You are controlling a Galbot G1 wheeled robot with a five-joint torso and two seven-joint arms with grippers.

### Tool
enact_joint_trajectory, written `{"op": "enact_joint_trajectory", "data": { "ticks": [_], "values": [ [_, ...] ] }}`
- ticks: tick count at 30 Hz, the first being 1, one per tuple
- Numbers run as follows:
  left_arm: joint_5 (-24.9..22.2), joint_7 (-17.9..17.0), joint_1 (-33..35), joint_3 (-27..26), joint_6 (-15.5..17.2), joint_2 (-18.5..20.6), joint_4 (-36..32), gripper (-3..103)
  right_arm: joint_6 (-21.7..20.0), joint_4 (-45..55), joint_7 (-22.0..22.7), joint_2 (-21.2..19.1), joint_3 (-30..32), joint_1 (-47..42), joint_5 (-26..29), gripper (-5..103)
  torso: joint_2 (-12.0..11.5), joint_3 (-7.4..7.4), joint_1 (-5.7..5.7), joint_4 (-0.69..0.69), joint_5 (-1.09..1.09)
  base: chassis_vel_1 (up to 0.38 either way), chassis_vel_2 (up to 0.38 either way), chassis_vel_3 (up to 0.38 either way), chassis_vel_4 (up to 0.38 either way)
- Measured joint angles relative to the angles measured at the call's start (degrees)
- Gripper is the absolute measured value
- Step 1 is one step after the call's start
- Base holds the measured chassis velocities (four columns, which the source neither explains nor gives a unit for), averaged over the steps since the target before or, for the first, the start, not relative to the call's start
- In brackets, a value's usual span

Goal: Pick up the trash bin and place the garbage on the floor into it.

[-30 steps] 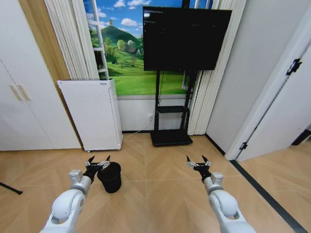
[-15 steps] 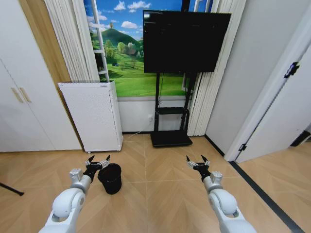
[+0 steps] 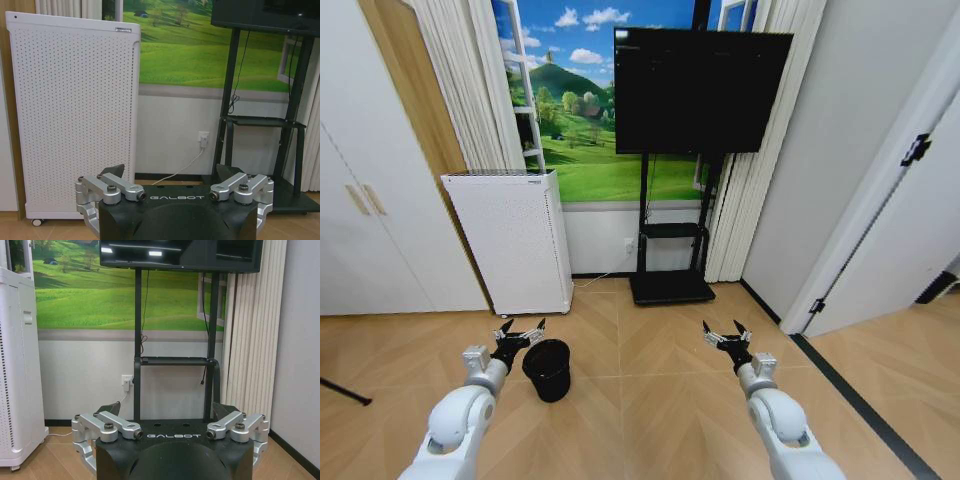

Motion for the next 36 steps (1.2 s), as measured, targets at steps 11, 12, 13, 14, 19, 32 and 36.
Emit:
{"op": "enact_joint_trajectory", "data": {
  "ticks": [11, 12, 13, 14, 19, 32, 36],
  "values": [
    [-2.06, -1.54, 0.72, 0.44, 0.35, -0.37, -1.05, 100, -0.68, 0.39, 0.51, 0.05, 0.51, -0.42, -0.17, 100, 2.86, 1.62, 1.23, 0.00, 0.00, 0.000, 0.000, 0.000, 0.000],
    [-2.06, -1.54, 0.72, 0.44, 0.35, -0.37, -1.05, 100, -0.68, 0.39, 0.51, 0.05, 0.51, -0.42, -0.17, 100, 2.86, 1.62, 1.23, 0.00, 0.00, 0.000, 0.000, 0.000, 0.000],
    [-2.25, -1.66, 0.85, 0.47, 0.32, -0.38, -1.18, 100, -0.89, 0.52, 0.62, 0.10, 0.53, -0.56, -0.29, 100, 2.97, 1.68, 1.28, 0.00, 0.00, 0.000, 0.000, 0.000, 0.000],
    [-2.37, -1.73, 0.95, 0.47, 0.07, -0.39, -1.22, 100, -1.14, 0.72, 0.76, 0.24, 0.54, -0.79, -0.38, 100, 3.06, 1.74, 1.32, 0.00, 0.00, 0.000, 0.000, 0.000, 0.000],
    [-2.48, -1.75, 1.03, 0.38, -0.32, -0.24, -1.22, 100, -1.82, 1.44, 0.96, 0.59, 0.59, -1.49, -0.51, 100, 3.09, 1.76, 1.34, 0.00, 0.00, 0.000, 0.000, 0.000, 0.000],
    [-2.46, -1.74, 1.35, 0.21, -1.17, -0.21, -0.94, 100, -1.92, 1.72, 0.93, 1.12, 0.73, -2.10, -1.24, 100, 2.76, 1.58, 1.21, 0.00, 0.00, 0.075, -0.077, -0.077, 0.084],
    [-2.30, -1.73, 1.52, 0.17, -1.18, -0.22, -1.05, 100, -1.46, 1.73, 0.93, 1.23, 0.80, -2.45, -1.24, 100, 2.69, 1.52, 1.16, 0.01, -0.01, 0.211, -0.213, -0.190, 0.214]
  ]
}}
